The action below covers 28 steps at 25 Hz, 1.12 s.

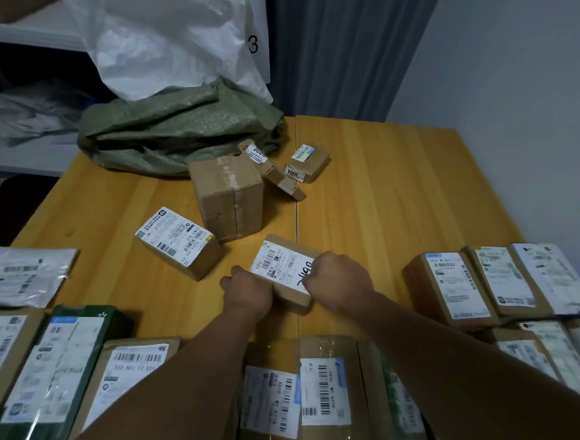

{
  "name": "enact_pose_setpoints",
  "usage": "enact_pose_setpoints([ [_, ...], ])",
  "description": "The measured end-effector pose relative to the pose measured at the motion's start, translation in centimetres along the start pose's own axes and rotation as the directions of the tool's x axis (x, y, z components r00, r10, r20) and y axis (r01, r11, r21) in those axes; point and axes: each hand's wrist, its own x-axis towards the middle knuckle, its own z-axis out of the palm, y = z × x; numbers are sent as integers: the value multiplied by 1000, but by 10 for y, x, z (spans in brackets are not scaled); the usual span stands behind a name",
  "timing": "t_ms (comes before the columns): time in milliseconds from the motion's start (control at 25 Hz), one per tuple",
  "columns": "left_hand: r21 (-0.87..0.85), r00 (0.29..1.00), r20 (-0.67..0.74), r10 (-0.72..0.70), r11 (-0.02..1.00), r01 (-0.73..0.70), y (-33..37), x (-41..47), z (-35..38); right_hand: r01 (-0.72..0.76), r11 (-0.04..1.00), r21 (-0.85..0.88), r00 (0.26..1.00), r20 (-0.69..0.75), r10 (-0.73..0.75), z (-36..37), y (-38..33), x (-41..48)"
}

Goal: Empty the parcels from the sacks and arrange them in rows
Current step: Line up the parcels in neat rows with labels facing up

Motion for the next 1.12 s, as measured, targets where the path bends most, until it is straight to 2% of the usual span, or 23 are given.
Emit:
enact_pose_setpoints([
  [80,-36,998,-25,-49,998,48,1,2,3,63,998,-29,998,-29,-64,-2,2,7],
  [200,-145,996,15,-89,985,90,-3,7,10,94,996,2,986,141,-93,4,-1,17],
  [320,-201,995,77,-67,976,81,-5,11,21,85,994,-69,988,136,-75,13,7,14],
  [440,-134,994,105,17,991,-3,11,-2,30,29,990,-141,995,97,-16,1,32,6],
  [680,115,966,240,98,985,-128,43,-33,74,-8,984,-180,964,259,55,-28,97,-9],
  [760,187,962,248,114,969,-163,53,-43,86,11,984,-177,970,242,33,-39,115,-12],
  [880,225,962,232,142,954,-196,62,-52,102,110,984,-141,983,159,-88,-47,134,-15],
  [1000,252,957,260,130,948,-197,64,-61,116,207,975,-85,958,222,-184,-40,148,-20],
  [1120,210,961,252,115,963,-170,74,-61,128,247,962,-117,943,258,-210,-39,159,-24],
])
